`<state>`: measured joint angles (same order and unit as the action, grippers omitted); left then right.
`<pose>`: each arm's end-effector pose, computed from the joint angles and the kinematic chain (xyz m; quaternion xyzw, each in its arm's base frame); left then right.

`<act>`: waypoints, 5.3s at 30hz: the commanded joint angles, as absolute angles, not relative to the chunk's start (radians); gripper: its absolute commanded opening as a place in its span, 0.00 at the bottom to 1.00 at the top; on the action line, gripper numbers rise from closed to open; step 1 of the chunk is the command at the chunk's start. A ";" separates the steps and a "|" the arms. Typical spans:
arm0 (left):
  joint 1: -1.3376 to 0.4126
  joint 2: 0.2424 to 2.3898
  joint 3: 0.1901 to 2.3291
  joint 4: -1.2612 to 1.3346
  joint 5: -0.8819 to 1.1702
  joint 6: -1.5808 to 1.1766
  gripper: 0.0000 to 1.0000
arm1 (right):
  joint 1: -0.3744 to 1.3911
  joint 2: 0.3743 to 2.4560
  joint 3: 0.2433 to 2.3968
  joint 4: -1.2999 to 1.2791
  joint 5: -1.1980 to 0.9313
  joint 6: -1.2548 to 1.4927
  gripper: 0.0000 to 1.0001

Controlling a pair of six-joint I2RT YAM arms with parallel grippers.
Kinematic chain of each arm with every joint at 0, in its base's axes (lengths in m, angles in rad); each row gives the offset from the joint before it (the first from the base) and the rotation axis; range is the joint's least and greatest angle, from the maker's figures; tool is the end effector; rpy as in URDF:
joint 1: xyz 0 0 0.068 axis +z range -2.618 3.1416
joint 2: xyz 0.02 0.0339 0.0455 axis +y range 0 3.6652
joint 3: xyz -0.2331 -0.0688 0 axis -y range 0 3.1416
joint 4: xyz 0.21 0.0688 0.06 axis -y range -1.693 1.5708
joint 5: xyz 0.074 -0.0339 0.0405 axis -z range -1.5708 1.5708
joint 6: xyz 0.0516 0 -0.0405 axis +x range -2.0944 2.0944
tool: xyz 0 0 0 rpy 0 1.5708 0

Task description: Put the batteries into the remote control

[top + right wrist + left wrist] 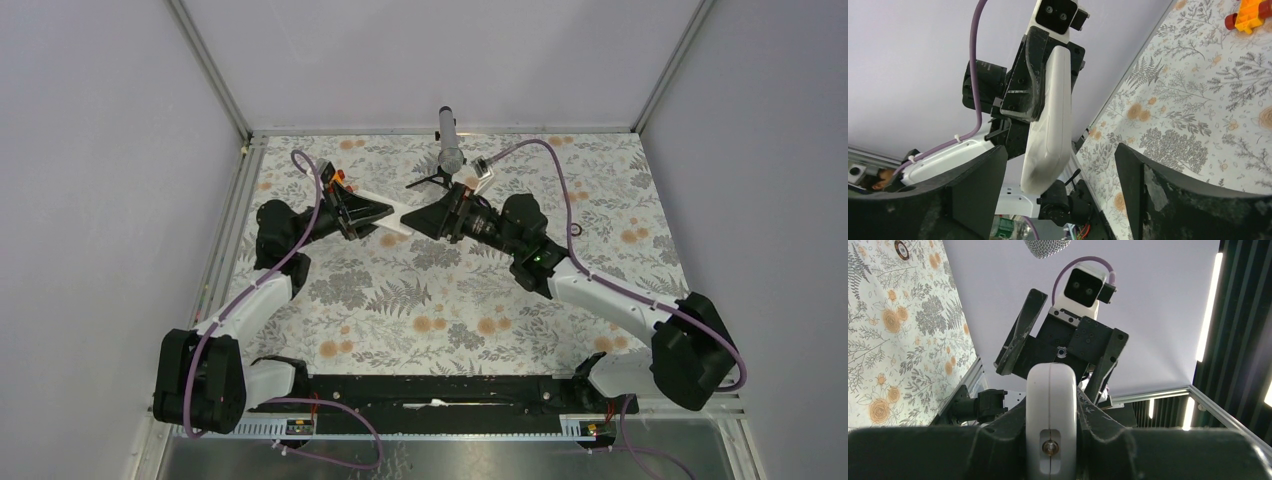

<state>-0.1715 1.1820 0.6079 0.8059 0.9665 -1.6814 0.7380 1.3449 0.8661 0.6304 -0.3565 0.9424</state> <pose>0.2303 -0.0830 0.2893 -0.1112 0.6499 -0.7283 0.1865 0.2119 0.2170 0.3157 -0.0684 0.6516 0.6331 0.4122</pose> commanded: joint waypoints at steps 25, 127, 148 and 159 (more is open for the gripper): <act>-0.288 1.122 0.679 0.739 0.976 -1.533 0.00 | 0.721 1.543 0.970 0.714 -0.510 1.009 0.23; -0.089 0.933 0.965 -0.413 0.340 -0.526 0.99 | 0.601 1.531 0.856 -0.401 0.672 0.324 0.00; -0.089 0.988 1.171 -0.678 0.297 -0.407 0.99 | 0.601 1.456 0.999 -0.423 0.368 0.382 0.73; -0.089 0.893 1.254 -0.691 0.061 -0.361 0.99 | 0.522 1.037 1.063 -0.373 0.766 0.245 0.86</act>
<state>-0.0921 0.9573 1.1877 -0.7128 0.2180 -0.3901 0.5396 1.1282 1.0000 -0.4095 0.5491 0.3347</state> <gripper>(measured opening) 0.989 0.835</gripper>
